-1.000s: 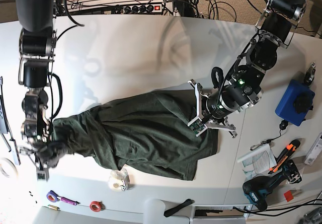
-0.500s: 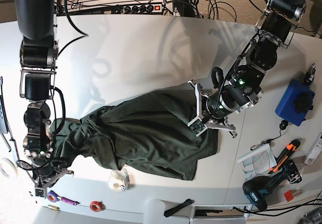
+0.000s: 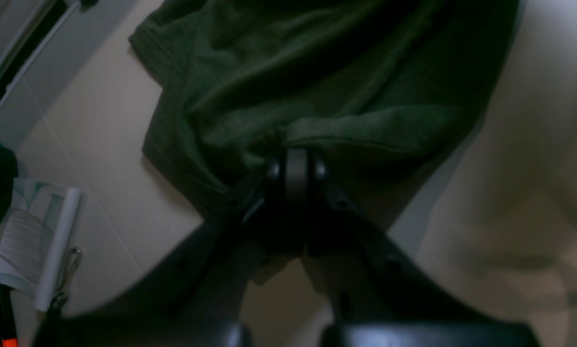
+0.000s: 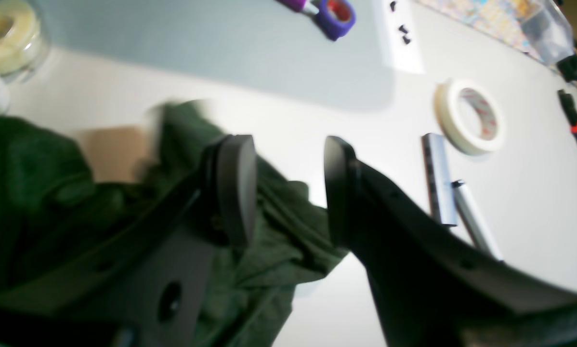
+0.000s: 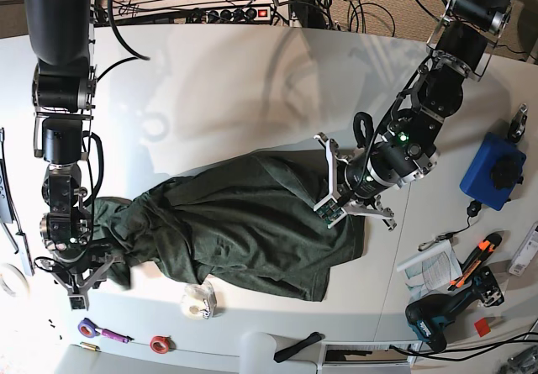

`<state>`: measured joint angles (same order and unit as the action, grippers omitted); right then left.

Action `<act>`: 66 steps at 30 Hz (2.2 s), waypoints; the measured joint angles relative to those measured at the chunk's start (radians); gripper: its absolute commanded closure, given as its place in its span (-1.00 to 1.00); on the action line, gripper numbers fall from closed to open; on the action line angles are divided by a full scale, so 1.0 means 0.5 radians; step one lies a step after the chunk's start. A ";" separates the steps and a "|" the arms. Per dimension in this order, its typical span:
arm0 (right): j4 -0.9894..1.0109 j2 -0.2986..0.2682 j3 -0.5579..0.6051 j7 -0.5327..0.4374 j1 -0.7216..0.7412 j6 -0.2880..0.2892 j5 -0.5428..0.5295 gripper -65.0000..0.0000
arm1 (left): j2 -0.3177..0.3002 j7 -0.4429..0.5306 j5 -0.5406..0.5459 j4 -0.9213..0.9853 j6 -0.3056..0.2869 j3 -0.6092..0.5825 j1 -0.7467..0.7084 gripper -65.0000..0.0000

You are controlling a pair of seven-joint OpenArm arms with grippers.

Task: Layout the t-shirt on the table in an organized manner, then fold the t-shirt properly
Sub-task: 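Grasp the shirt end with the right gripper beside the sleeve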

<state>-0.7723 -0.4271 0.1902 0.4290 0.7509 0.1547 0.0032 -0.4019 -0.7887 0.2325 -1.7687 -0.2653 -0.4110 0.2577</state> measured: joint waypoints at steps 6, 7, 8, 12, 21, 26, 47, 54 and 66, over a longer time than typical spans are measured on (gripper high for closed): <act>-0.040 -0.010 -0.127 0.153 0.005 -0.387 -0.007 0.29 | 0.000 0.000 -0.001 0.000 0.000 0.000 0.000 1.00; -0.040 -0.010 -0.166 0.184 0.005 -0.351 -0.011 0.29 | 0.000 0.000 0.000 0.000 -0.001 0.000 0.000 1.00; -0.040 -0.011 -0.204 0.222 0.001 -0.248 -0.066 0.29 | 0.001 0.000 0.000 0.000 -0.005 0.000 0.000 1.00; -0.040 0.009 -0.276 0.257 -0.070 0.011 -0.233 0.29 | 0.001 0.002 0.008 0.000 -0.047 0.000 0.000 1.00; -0.039 0.095 -0.277 0.131 -0.217 0.037 -0.212 0.29 | 0.000 0.001 0.007 0.000 -0.047 0.000 0.000 1.00; 0.072 0.134 -0.278 -0.074 -0.217 0.032 -0.163 0.29 | 0.000 0.002 0.008 0.000 -0.047 0.000 0.001 1.00; 0.525 0.195 -0.284 -0.658 -0.048 -0.056 -0.001 0.29 | 0.000 0.001 0.008 0.000 -0.047 0.000 0.000 1.00; 0.640 0.242 -0.285 -0.645 -0.056 -0.051 0.063 0.29 | 0.000 0.002 0.008 0.000 -0.047 0.000 0.000 1.00; 0.681 0.296 -0.285 -0.702 -0.079 -0.245 0.074 0.29 | 0.000 0.000 0.007 0.000 -0.047 0.000 0.000 1.00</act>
<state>-0.4316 -0.2790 0.0479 0.0780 0.7116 0.0322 0.0402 -0.4019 -0.7887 0.2359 -1.7687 -0.2886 -0.4110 0.2577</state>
